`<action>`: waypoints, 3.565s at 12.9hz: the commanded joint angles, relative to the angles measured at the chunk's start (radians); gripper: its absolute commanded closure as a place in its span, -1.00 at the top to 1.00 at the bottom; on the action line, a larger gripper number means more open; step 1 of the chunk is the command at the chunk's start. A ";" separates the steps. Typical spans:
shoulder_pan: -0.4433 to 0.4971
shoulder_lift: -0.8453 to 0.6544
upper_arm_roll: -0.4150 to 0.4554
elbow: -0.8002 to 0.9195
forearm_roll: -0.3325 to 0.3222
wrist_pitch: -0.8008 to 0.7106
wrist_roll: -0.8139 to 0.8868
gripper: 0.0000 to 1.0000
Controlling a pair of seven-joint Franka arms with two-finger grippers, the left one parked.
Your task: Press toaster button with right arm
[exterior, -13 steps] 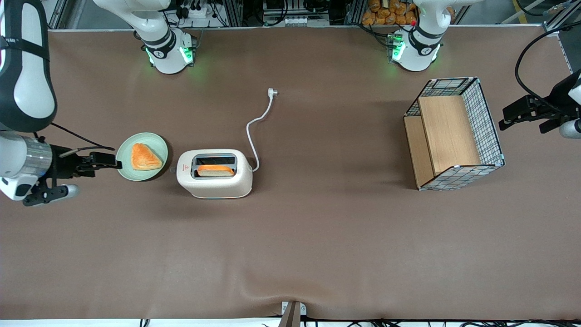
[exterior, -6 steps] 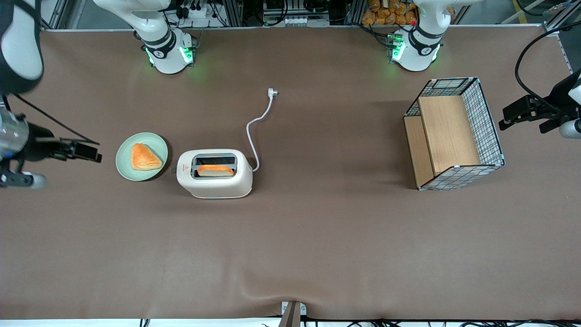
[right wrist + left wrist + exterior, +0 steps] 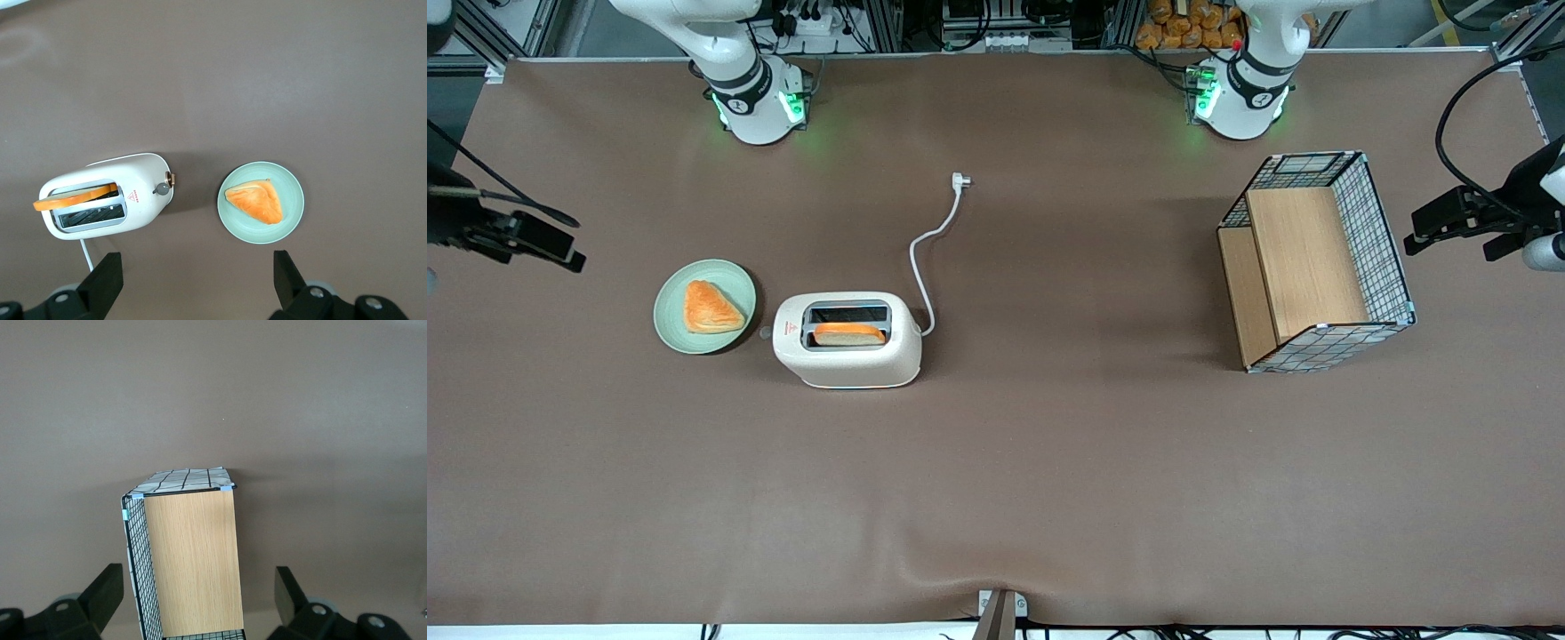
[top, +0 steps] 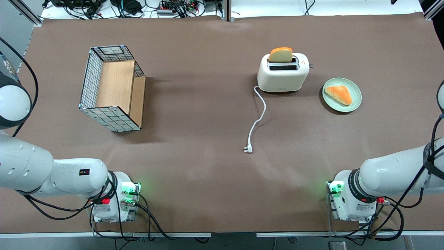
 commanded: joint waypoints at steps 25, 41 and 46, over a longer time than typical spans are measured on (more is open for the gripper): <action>-0.008 -0.108 -0.011 -0.104 -0.061 -0.006 -0.031 1.00; -0.011 -0.097 -0.014 -0.090 -0.067 -0.013 -0.118 1.00; -0.009 -0.097 -0.014 -0.090 -0.067 -0.013 -0.119 1.00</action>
